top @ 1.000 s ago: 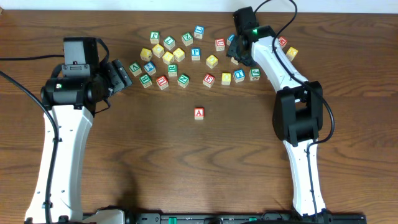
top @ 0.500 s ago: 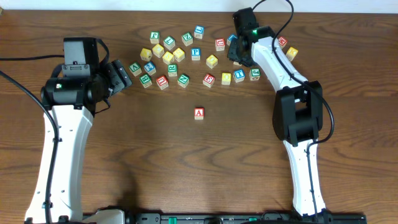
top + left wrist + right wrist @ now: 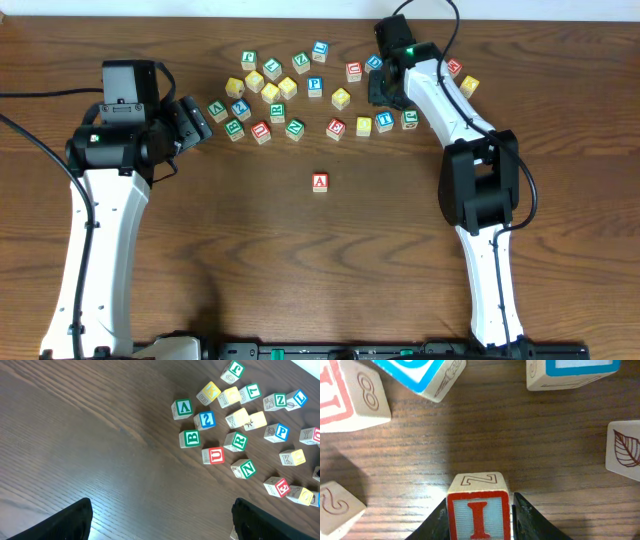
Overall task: Spell out AI2
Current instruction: 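Lower the right gripper and close it on the I block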
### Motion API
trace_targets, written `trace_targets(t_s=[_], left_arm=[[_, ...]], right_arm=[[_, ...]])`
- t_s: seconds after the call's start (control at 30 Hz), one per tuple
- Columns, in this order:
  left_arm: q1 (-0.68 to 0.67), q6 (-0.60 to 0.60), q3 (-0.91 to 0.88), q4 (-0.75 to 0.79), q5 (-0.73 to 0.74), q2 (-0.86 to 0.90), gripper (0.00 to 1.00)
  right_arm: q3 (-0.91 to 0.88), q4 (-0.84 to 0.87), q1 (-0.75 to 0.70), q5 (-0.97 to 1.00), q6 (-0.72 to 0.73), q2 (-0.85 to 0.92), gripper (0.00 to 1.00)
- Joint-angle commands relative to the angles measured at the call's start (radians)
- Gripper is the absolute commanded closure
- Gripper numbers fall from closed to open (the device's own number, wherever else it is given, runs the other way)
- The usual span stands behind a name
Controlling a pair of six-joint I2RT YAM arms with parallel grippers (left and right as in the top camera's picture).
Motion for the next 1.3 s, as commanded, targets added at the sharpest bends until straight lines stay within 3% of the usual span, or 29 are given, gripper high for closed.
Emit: trace_targets(t_s=[0.0, 0.1, 0.23, 0.87, 1.07, 1.27], left_arm=[[0.003, -0.001, 0.004, -0.002, -0.006, 0.01, 0.12], [0.003, -0.002, 0.004, -0.002, -0.006, 0.01, 0.12], [0.003, -0.002, 0.004, -0.003, -0.006, 0.01, 0.12], [0.003, -0.002, 0.004, -0.002, -0.006, 0.01, 0.12], [0.003, -0.002, 0.004, -0.001, -0.006, 0.01, 0.12], [0.003, -0.002, 0.004, 0.006, -0.006, 0.013, 0.12]], right_arm=[[-0.005, -0.011, 0.006, 0.001, -0.063, -0.003, 0.63], [-0.005, -0.012, 0.006, 0.001, -0.063, -0.003, 0.53], [-0.005, -0.008, 0.006, 0.002, -0.063, -0.003, 0.48], [-0.033, 0.078, 0.006, -0.003, -0.092, -0.001, 0.55], [-0.033, 0.072, 0.006, -0.011, -0.084, -0.001, 0.71], [-0.016, 0.049, 0.006, -0.011, -0.084, -0.014, 0.81]])
